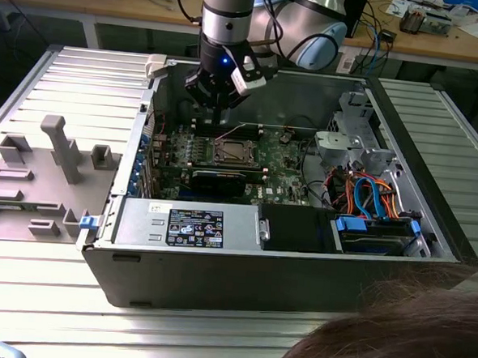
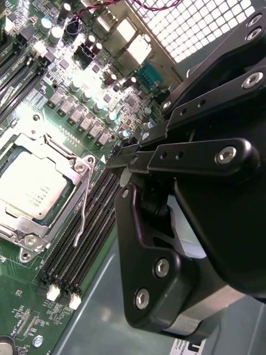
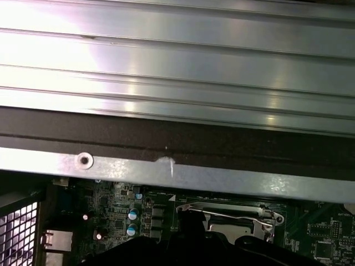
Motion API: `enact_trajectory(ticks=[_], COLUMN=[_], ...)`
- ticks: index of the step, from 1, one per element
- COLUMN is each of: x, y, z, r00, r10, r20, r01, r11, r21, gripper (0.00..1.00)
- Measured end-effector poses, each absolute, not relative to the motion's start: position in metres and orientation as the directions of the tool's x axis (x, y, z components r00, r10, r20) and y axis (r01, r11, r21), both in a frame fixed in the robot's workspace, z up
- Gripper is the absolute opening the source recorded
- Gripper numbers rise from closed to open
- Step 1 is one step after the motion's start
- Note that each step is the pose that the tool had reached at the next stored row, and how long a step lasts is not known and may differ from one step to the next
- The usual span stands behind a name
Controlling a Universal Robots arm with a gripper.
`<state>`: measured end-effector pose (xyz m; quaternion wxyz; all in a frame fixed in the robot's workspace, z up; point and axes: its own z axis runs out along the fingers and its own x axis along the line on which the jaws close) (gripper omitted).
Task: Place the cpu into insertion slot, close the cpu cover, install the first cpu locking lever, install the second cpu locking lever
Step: 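Install the first cpu locking lever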
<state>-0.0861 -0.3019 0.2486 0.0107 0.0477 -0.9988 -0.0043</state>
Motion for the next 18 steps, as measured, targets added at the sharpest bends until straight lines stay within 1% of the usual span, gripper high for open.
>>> enact_trajectory(ticks=[18], x=[-0.0856], y=[-0.3019], z=[0.2433], r00=[-0.995], r10=[-0.095], r20=[0.021], r01=[-0.095], r11=[0.995], r21=[0.010], gripper=[0.11])
